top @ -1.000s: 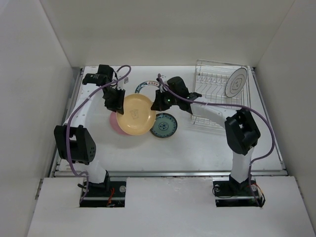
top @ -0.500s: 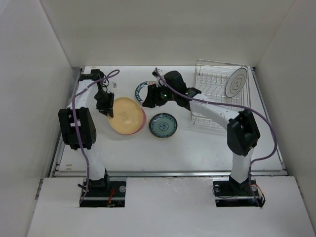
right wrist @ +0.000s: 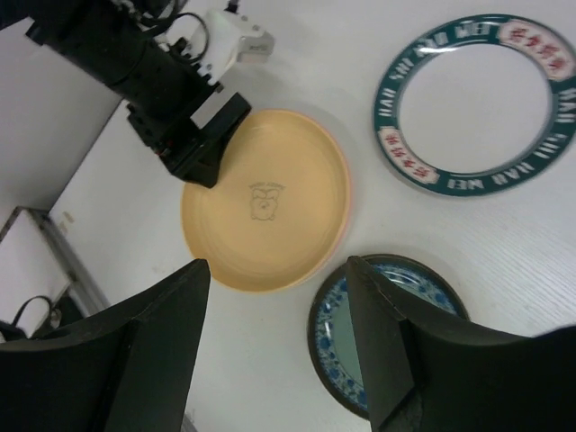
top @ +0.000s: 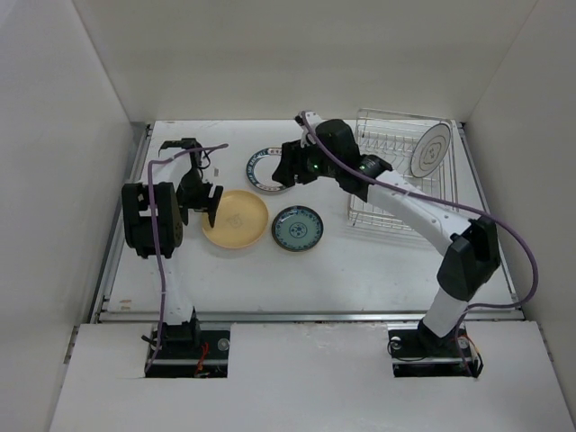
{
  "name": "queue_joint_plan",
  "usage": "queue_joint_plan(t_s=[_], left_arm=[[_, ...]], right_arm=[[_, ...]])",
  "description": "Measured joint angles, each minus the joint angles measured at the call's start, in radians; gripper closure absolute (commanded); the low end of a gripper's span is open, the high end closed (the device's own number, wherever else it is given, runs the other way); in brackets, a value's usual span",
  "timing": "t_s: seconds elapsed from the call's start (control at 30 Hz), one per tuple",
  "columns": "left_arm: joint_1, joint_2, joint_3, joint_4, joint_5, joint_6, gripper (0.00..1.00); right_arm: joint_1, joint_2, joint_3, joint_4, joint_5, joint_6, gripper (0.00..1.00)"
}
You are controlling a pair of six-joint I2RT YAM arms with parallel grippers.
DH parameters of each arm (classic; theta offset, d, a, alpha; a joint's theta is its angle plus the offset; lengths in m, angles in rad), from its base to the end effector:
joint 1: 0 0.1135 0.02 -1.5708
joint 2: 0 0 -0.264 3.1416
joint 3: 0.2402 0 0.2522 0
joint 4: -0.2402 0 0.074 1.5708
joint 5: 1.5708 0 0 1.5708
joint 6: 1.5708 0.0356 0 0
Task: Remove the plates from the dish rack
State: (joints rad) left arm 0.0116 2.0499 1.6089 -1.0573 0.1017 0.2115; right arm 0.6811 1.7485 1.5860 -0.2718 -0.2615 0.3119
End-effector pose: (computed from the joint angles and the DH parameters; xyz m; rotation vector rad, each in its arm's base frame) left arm 0.3968 0.0010 0.1883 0.3105 3.0392 -0.1422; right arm 0.3177 0.2694 0.3473 -0.5581 2.0297 0.8805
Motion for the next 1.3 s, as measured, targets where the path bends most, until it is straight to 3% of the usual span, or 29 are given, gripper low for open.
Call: queue_joint_plan(t_s=[0.13,0.23,0.53,0.73,0.9,1.03,1.13,1.17,1.3], left_arm=[[-0.027,-0.004,-0.011,0.014,-0.043,0.000,0.25],[-0.041,-0.014,-0.014,0.019,-0.055,-0.004,0.25],[-0.042,-0.162,-0.015,0.051,-0.091,-0.047,0.24],[-0.042,-0.296,-0.017,0.069,-0.073,-0.072,0.21],[-0.042,-0.370,-0.026,0.069,-0.050,-0.080,0.21],[-0.042,-0.377,-0.050,0.069,-0.046,-0.082,0.21],[-0.042,-0.377,-0.068,0.065,-0.046,-0.083,0.21],[-0.042,-0.377,-0.072,0.065,-0.046,-0.083,0.21],[-0.042,-0.377,-0.076,0.065,-0.042,-0.083,0.21]], right_arm=[[-0.023,-0.050,0.001,-0.088,0.150,0.017,0.26],[-0.109,-0.092,0.001,-0.174,0.262,0.040,0.26],[-0.629,-0.128,0.030,-0.330,0.566,0.082,0.25],[-0.768,0.014,0.179,-0.354,0.595,0.097,0.25],[-0.796,0.187,0.301,-0.369,0.594,0.098,0.28],[-0.797,0.276,0.336,-0.385,0.596,0.106,0.39],[-0.799,0.291,0.326,-0.391,0.607,0.117,0.61],[-0.800,0.291,0.324,-0.389,0.607,0.116,0.77],[-0.807,0.289,0.311,-0.391,0.618,0.048,1.00]])
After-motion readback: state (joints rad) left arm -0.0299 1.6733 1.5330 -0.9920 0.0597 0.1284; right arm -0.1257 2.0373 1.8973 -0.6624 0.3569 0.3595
